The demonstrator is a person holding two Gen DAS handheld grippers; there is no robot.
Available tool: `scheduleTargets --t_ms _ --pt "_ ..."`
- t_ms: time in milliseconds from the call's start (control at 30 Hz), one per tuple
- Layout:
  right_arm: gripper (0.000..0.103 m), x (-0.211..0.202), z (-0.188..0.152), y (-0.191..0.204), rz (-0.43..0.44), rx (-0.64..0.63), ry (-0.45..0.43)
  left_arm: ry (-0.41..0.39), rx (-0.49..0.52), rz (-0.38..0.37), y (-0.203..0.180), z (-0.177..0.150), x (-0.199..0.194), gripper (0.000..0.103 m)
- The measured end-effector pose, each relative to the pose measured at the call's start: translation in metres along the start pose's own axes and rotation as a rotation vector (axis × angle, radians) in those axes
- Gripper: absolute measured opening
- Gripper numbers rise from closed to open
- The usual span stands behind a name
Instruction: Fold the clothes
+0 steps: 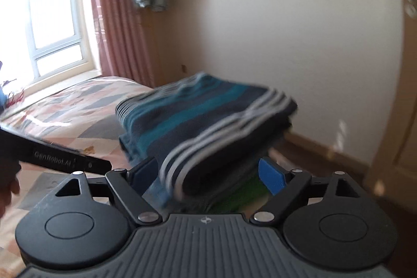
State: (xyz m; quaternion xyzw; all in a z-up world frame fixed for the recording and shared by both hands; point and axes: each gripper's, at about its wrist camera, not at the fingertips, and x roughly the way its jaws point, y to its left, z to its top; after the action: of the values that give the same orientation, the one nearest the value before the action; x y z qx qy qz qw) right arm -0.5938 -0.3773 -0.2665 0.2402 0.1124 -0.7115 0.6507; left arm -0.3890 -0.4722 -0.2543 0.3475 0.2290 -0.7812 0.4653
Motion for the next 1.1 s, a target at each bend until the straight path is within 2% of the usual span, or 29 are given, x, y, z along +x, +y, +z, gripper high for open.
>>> scheduleTargets --t_ms 33,67,200,267,433,533,700,800,900,967,1100 --pt "0.09 -0.013 -0.004 0.006 -0.015 0.032 0.01 0.001 0.014 0.011 0.002 -0.006 -0.013 0.1" --pt "0.092 -0.026 -0.009 0.013 -0.031 0.063 0.021 0.002 0.027 0.022 0.003 -0.011 -0.026 0.101" --pt "0.101 -0.077 -0.026 0.038 -0.092 0.19 0.062 0.013 0.023 0.02 0.011 -0.019 -0.078 0.102" --pt "0.101 -0.098 -0.021 0.051 -0.116 0.225 0.076 0.004 0.02 0.03 0.014 -0.019 -0.1 0.102" --pt "0.103 -0.147 -0.002 0.072 -0.162 0.257 0.069 -0.024 0.035 0.085 0.008 -0.018 -0.143 0.102" --pt "0.103 -0.17 0.004 0.08 -0.209 0.228 0.066 -0.027 0.034 0.107 0.006 -0.02 -0.159 0.102" --pt "0.103 -0.185 0.01 0.09 -0.257 0.15 0.065 -0.022 0.005 0.166 0.003 -0.022 -0.176 0.102" --pt "0.103 -0.188 0.01 0.094 -0.283 0.137 0.045 -0.015 0.034 0.192 -0.001 -0.023 -0.181 0.102" --pt "0.103 -0.188 0.011 0.097 -0.33 0.135 0.023 0.018 0.04 0.17 -0.001 -0.02 -0.183 0.102" --pt "0.103 -0.19 0.014 0.099 -0.345 0.125 0.001 0.048 0.005 0.166 0.0 -0.017 -0.181 0.102" --pt "0.103 -0.189 0.023 0.094 -0.295 0.139 0.059 0.099 -0.031 0.133 0.0 -0.012 -0.178 0.102"
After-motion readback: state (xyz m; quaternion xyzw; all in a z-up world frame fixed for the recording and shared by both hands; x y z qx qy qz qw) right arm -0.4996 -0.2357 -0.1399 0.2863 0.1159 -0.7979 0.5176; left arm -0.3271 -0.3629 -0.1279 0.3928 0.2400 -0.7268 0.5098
